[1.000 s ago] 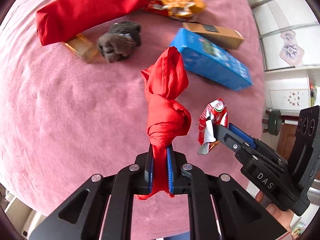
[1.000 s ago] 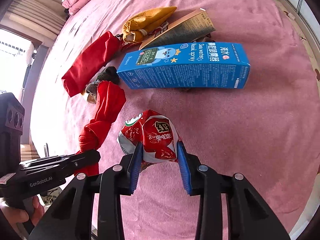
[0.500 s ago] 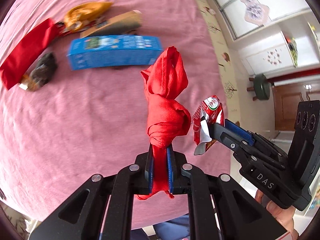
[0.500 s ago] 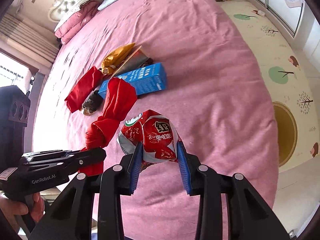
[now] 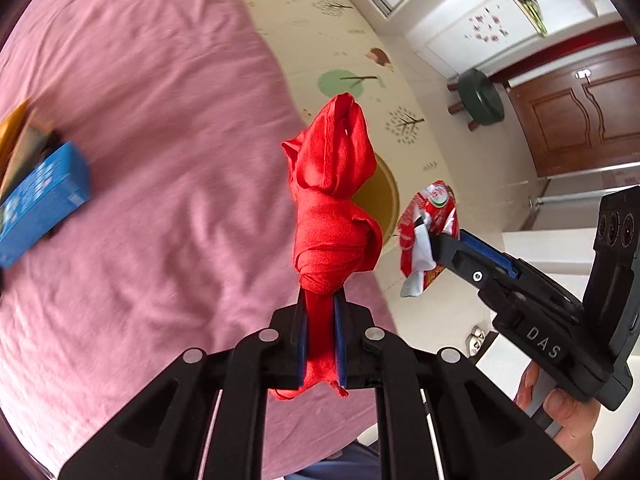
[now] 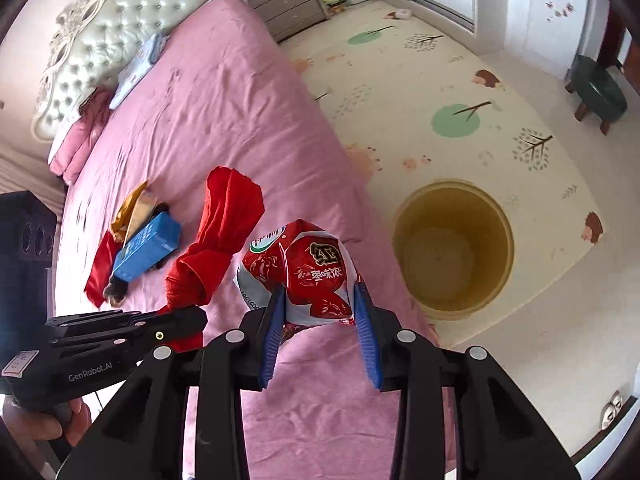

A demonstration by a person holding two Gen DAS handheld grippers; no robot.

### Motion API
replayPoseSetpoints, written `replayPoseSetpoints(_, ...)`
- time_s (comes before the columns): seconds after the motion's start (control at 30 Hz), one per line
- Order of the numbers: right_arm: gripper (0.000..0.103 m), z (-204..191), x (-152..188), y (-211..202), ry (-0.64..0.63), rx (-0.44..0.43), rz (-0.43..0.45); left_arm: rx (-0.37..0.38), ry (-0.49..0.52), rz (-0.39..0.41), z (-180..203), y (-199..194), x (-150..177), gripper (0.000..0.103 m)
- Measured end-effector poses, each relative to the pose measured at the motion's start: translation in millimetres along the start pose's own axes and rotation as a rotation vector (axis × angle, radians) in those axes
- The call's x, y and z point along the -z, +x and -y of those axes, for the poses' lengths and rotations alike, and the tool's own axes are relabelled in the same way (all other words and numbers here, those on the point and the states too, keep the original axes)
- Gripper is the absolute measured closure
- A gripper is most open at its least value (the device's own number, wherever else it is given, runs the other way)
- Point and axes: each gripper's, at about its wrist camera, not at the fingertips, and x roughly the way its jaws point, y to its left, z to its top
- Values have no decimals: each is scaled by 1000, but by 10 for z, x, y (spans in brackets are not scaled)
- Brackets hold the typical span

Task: Collect trash
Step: 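Carry both held items over the yellow bin and open both tools, then move both open tools back toward the remaining items on the bed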

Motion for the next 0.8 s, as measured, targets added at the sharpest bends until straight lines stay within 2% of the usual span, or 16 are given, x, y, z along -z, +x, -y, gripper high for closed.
replayPoseSetpoints(0.27, 69, 840, -219, 56, 190, 29, 43, -7, 118, -35, 686, 573, -464, 92)
replayPoseSetpoints(0.43, 69, 1101, -329, 93, 225, 52, 68, 2, 141, -47, 911, 874, -741, 92)
replayPoseSetpoints(0.53, 66, 1192, -393, 70, 218, 75, 81, 32, 154, -54, 1000, 973, -866, 90)
replayPoseSetpoints(0.6, 62, 1252, -443, 51, 220, 92, 93, 41, 175, -51, 1048, 994, -926, 83)
replayPoseSetpoints(0.63, 60, 1284, -458, 37, 225, 96, 98, 49, 181, -51, 1059, 997, -949, 66)
replayPoseSetpoints(0.67, 56, 1316, -469, 14, 231, 103, 105, 47, 180, -51, 1061, 1000, -972, 39)
replayPoseSetpoints(0.7, 53, 1343, -477, -10, 239, 113, 114, 40, 176, -39, 1049, 990, -985, 31)
replayPoseSetpoints(0.8, 50, 1406, -490, -49, 269, 116, 122, 31, 170, -48, 1008, 994, -991, 29)
